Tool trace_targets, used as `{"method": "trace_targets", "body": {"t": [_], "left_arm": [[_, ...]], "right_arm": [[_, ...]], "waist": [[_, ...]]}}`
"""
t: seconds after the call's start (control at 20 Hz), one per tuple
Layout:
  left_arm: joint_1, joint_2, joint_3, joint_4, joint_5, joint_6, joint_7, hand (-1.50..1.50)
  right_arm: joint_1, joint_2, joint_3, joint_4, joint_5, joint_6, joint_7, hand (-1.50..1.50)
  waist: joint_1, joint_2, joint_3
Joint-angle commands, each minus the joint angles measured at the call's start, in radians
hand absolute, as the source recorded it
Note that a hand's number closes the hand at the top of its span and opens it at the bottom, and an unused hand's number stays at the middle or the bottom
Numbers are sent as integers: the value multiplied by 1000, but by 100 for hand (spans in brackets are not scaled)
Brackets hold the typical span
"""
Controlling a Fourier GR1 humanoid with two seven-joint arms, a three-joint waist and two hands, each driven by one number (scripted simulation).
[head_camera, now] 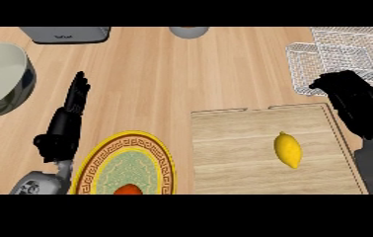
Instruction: Pick the lemon from the tray and place it in the tiered basket
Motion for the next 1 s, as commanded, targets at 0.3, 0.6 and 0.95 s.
{"method": "trace_targets", "body": {"t": [0.3,0.6,0.95], "left_arm": [[-31,-78,-82,-66,-32,28,107,0],[-60,-71,-52,11,-21,1,74,0],[-88,-95,-52,11,-25,25,118,0]], "right_arm": [[49,-225,-116,227,-379,703,121,-150],[-5,-477,-216,97,-86,804,94,-150],[-85,-615,-273,-283,209,784,93,-150]], "waist": [[25,-6,-3],[8,-7,-4],[-9,-17,-4]]}}
